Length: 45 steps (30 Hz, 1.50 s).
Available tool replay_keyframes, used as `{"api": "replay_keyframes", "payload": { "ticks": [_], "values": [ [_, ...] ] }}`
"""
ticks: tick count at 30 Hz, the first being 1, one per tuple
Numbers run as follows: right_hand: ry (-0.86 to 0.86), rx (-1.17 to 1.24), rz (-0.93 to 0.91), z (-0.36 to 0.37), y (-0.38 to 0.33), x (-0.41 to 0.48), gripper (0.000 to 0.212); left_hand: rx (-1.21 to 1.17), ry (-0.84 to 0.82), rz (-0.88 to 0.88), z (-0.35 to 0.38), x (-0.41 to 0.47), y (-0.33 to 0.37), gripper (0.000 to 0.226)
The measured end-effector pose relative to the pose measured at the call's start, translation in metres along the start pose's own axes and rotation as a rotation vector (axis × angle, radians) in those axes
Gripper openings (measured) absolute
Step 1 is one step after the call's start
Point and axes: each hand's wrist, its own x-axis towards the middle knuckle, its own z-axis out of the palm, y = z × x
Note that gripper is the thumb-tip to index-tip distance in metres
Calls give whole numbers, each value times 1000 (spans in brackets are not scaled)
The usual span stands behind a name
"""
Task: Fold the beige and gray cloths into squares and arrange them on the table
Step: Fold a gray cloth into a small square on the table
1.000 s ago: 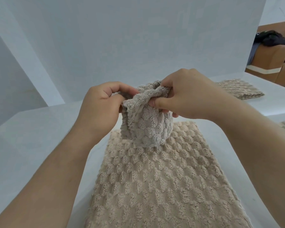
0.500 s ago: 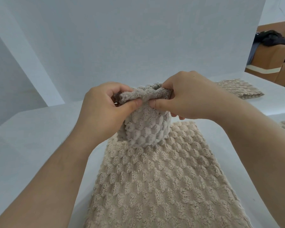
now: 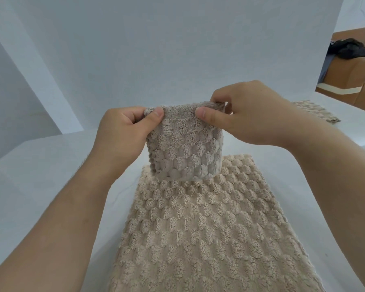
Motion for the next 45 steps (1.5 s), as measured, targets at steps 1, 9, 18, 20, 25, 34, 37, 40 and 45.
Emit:
{"api": "replay_keyframes", "payload": {
  "ticks": [1, 9, 18, 20, 25, 34, 37, 40, 45],
  "values": [
    [17, 5, -3, 0, 0, 0, 58, -18, -14, -2, 1, -1, 0, 45],
    [91, 7, -23, 2, 2, 2, 47, -2, -10, -60, 4, -3, 7, 7],
    [113, 15, -53, 2, 2, 1, 43, 33, -35, -58, 4, -6, 11, 17],
    [116, 10, -54, 2, 3, 2, 45, 13, -56, -77, 3, -5, 10, 20],
    [125, 8, -23, 3, 4, 1, 51, -27, -18, -137, 2, -3, 12, 13],
    [110, 120, 14, 4, 1, 1, 37, -48, -8, -148, 1, -1, 4, 34],
    [110, 118, 22, 5, -1, 1, 36, 18, 18, -157, 1, 1, 0, 32],
    [98, 139, 27, 8, -4, 0, 39, -24, 43, -224, 3, 4, -5, 26],
    [72, 293, 67, 18, -10, 0, 41, -179, -2, -385, 9, 7, -14, 11]
  ]
}}
